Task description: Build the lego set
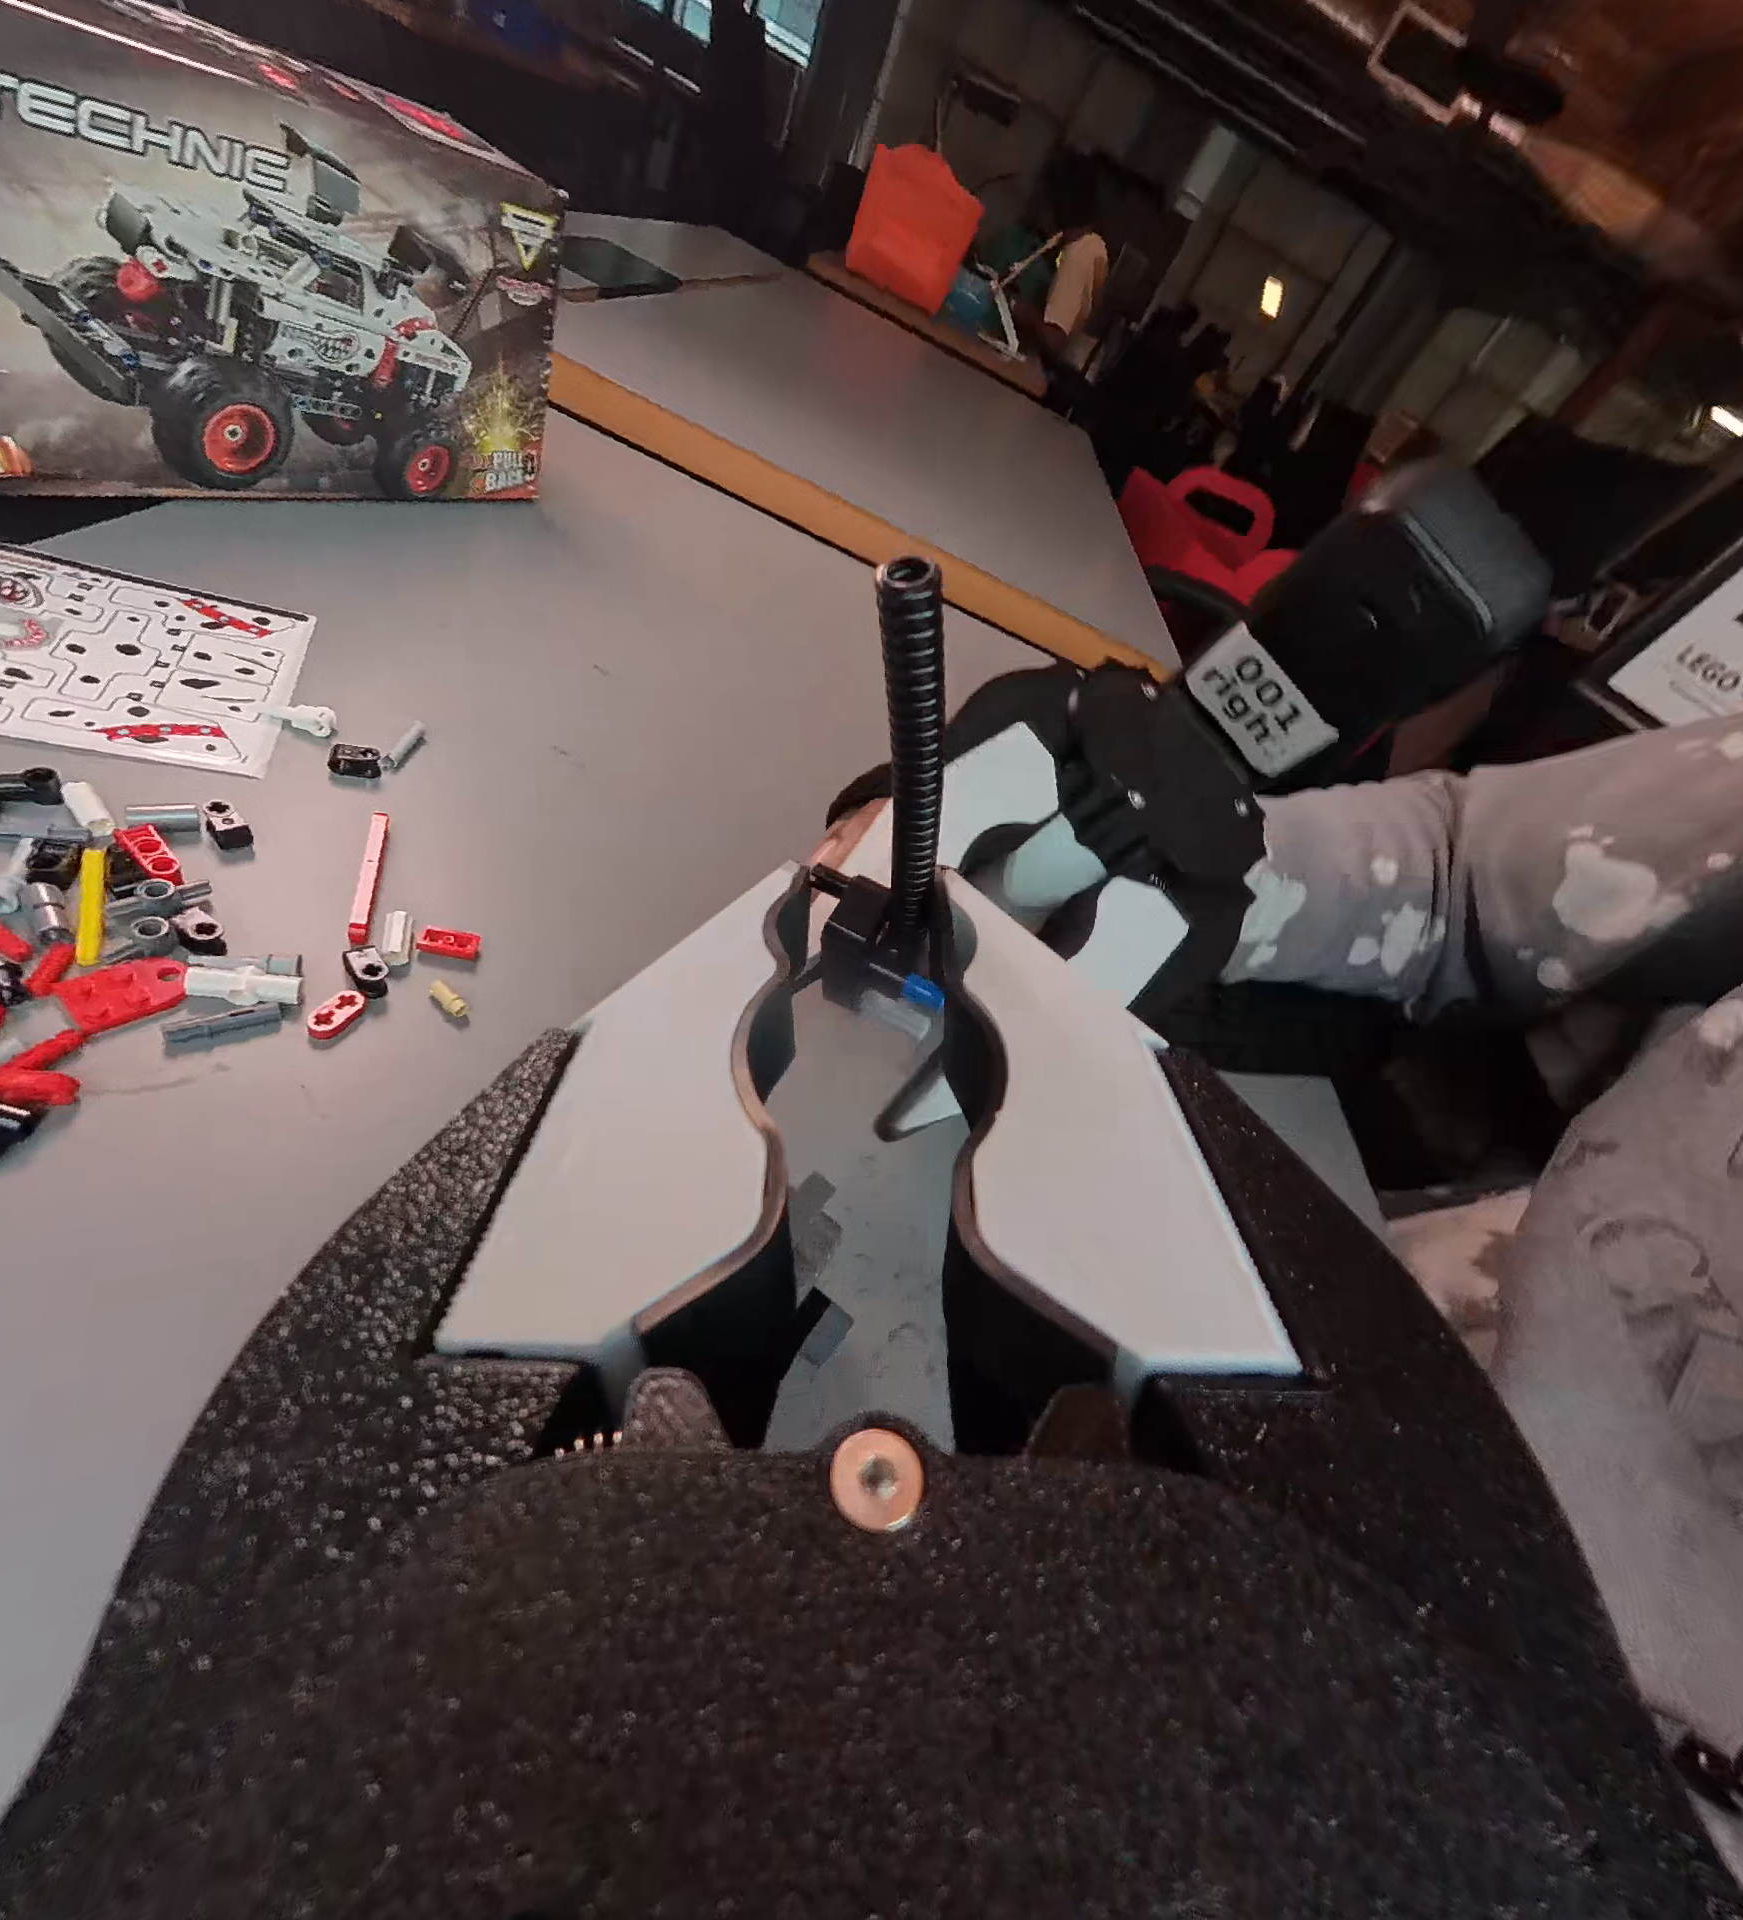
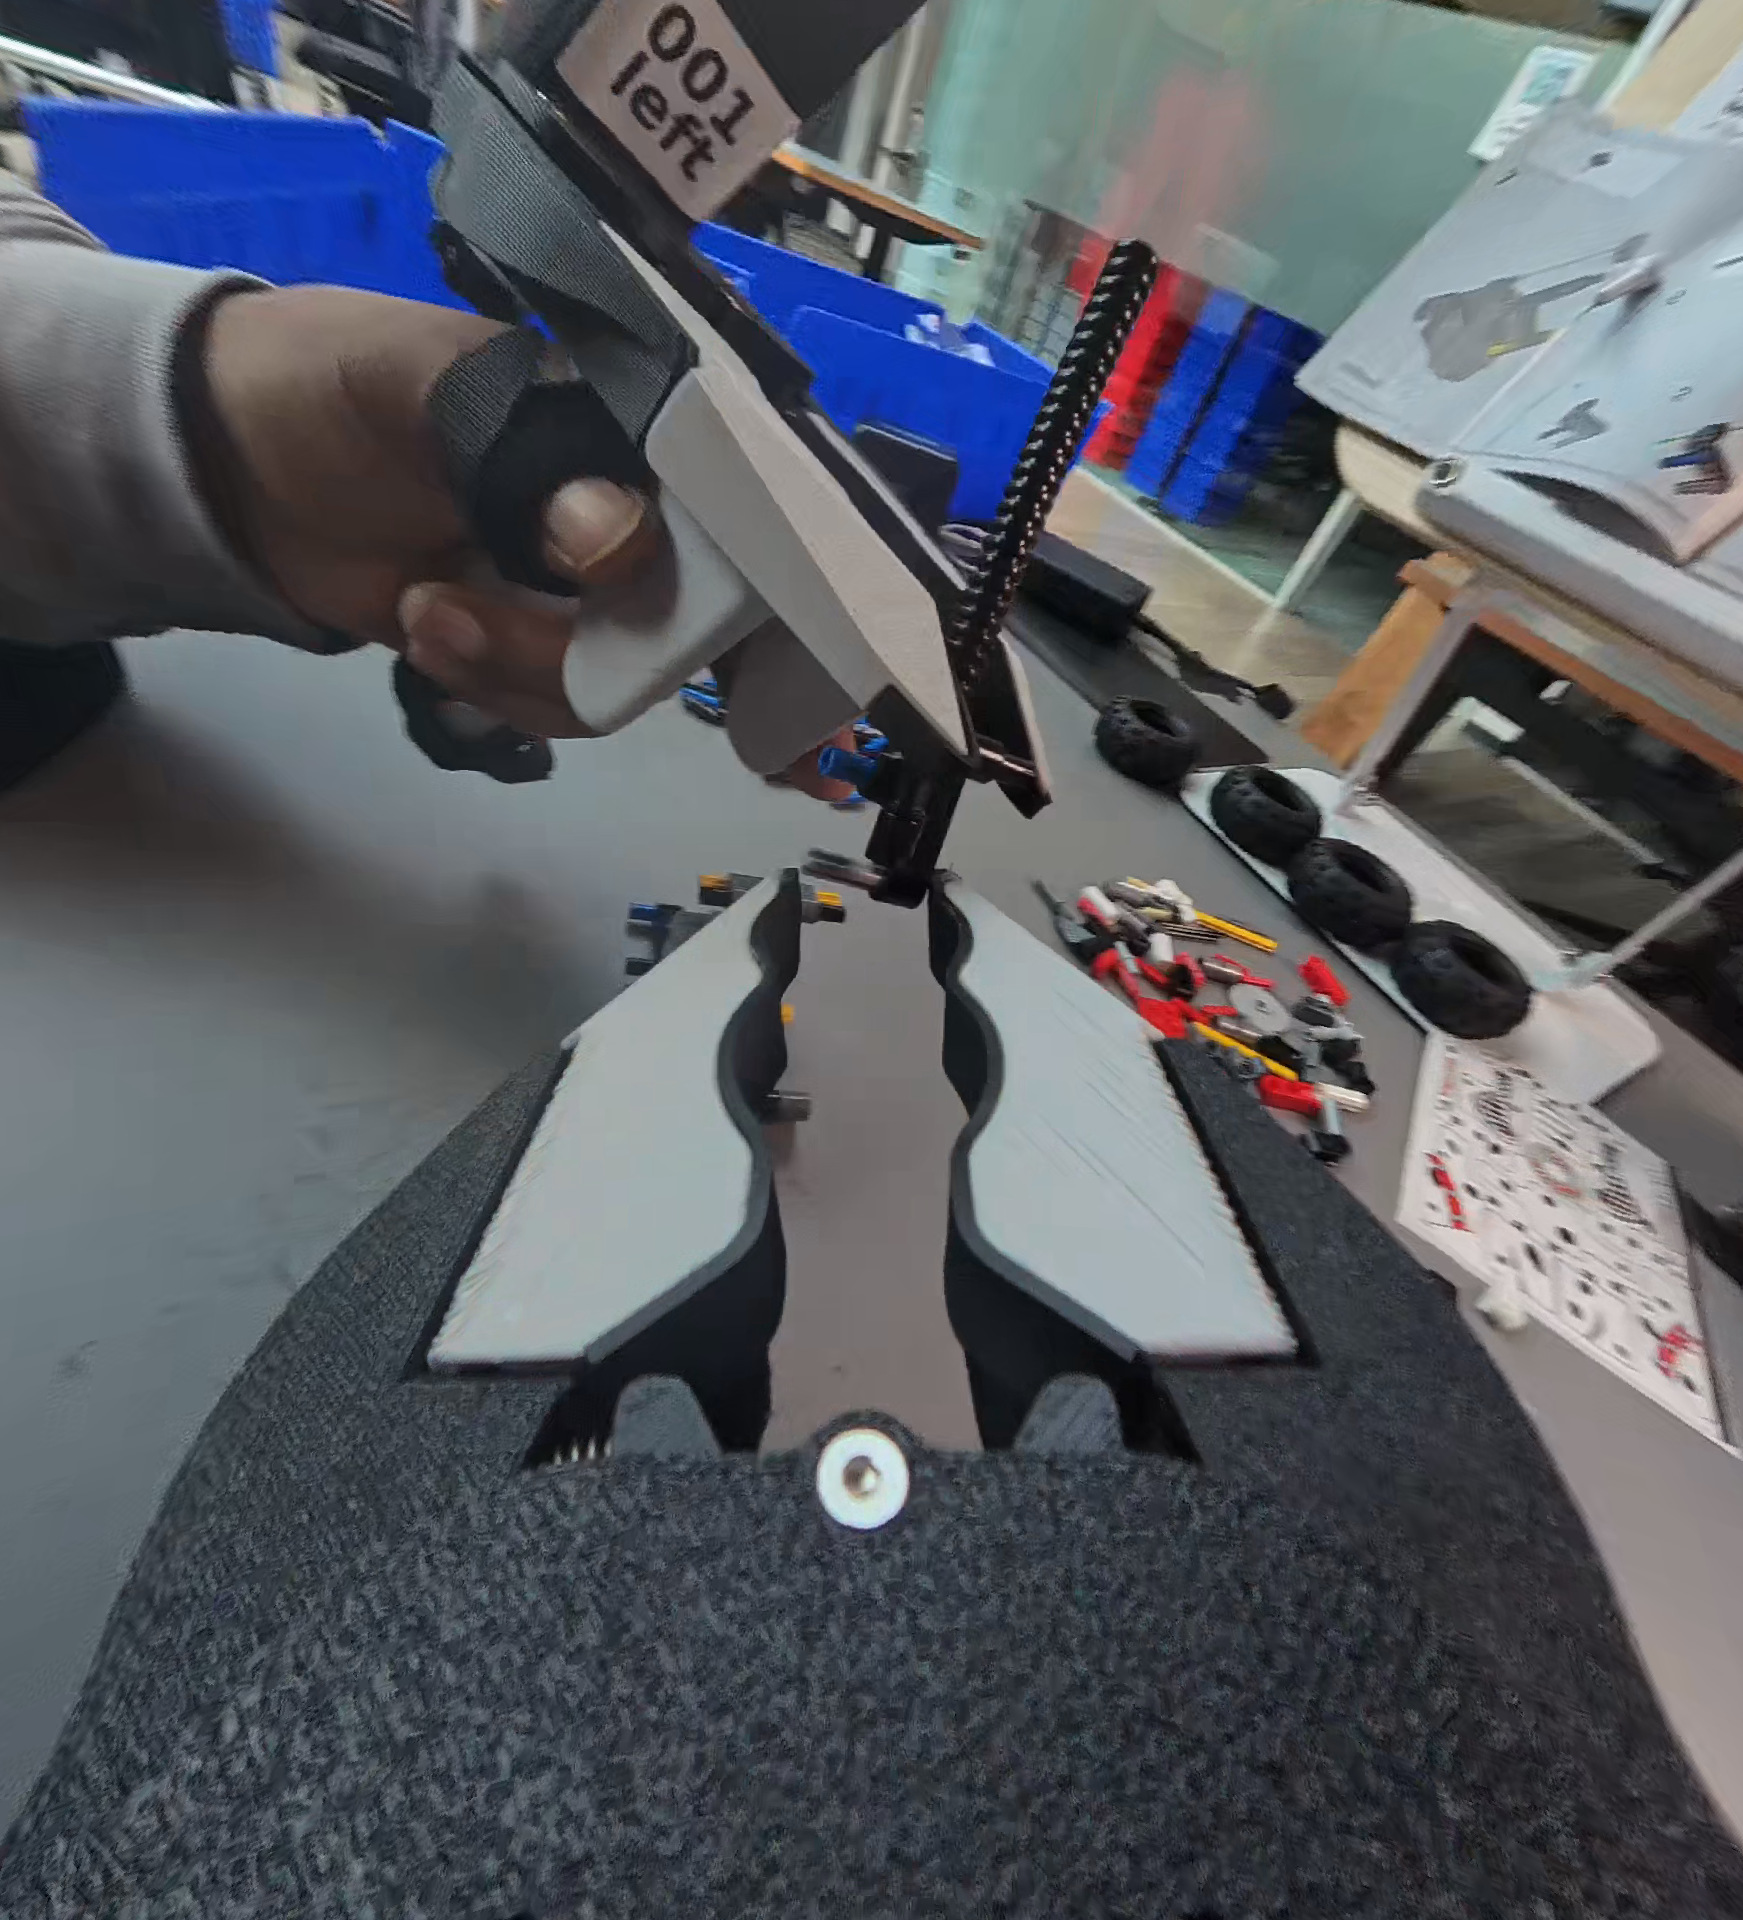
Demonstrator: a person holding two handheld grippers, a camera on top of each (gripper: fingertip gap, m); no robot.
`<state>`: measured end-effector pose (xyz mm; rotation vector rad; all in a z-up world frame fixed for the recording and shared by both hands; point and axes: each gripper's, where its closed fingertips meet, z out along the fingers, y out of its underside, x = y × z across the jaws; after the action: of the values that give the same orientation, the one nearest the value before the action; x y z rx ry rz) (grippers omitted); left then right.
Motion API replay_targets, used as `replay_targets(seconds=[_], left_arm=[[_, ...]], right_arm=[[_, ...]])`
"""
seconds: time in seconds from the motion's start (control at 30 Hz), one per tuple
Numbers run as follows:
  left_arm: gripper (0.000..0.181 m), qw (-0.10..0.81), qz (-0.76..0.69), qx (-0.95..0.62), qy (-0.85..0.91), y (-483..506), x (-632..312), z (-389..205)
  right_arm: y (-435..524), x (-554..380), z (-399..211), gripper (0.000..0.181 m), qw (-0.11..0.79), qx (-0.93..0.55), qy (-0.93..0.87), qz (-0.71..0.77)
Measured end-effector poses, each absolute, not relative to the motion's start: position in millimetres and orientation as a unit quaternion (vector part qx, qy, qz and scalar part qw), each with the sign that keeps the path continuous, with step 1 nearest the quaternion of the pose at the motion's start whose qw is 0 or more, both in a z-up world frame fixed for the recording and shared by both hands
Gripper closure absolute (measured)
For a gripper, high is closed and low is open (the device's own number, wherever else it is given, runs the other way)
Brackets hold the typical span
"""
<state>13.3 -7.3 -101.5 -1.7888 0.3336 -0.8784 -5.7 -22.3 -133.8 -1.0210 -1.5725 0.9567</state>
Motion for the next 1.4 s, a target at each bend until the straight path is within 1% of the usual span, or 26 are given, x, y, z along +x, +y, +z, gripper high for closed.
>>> replay_targets(seconds=[0.03, 0.07, 0.17, 0.27, 0.33, 0.73, 0.83, 1.13, 1.4], left_arm=[[0.159, 0.525, -0.361, -0.752, 0.170, -11.7, 15.5, -103.8], [0.159, 0.517, -0.354, -0.753, 0.201, -16.9, 18.5, -105.7], [0.159, 0.508, -0.337, -0.747, 0.265, -27.7, 27.4, -107.3], [0.159, 0.506, -0.341, -0.734, 0.297, -34.5, 38.3, -107.5], [0.159, 0.508, -0.341, -0.731, 0.303, -35.5, 39.7, -108.5], [0.159, 0.523, -0.370, -0.709, 0.294, -40.3, 35.0, -104.9], [0.159, 0.531, -0.374, -0.702, 0.294, -42.6, 35.2, -101.7], [0.159, 0.526, -0.377, -0.710, 0.278, -40.7, 32.6, -106.6], [0.159, 0.536, -0.391, -0.695, 0.276, -42.5, 34.6, -99.7]], right_arm=[[-31.3, -1.7, -134.7, 0.148, 0.455, -0.413, -0.660, 0.433], [-38.7, 3.8, -133.8, 0.147, 0.419, -0.401, -0.668, 0.466], [-47.6, 14.8, -131.7, 0.150, 0.350, -0.381, -0.681, 0.518], [-52.4, 15.2, -126.7, 0.151, 0.319, -0.373, -0.678, 0.547], [-56.1, 15.5, -128.3, 0.157, 0.306, -0.362, -0.688, 0.549], [-60.1, 10.3, -124.6, 0.157, 0.309, -0.365, -0.674, 0.563], [-61.2, 9.4, -120.6, 0.160, 0.313, -0.363, -0.668, 0.570], [-59.2, 6.2, -126.1, 0.161, 0.309, -0.383, -0.660, 0.568], [-60.4, 7.9, -118.7, 0.161, 0.321, -0.376, -0.647, 0.580]])
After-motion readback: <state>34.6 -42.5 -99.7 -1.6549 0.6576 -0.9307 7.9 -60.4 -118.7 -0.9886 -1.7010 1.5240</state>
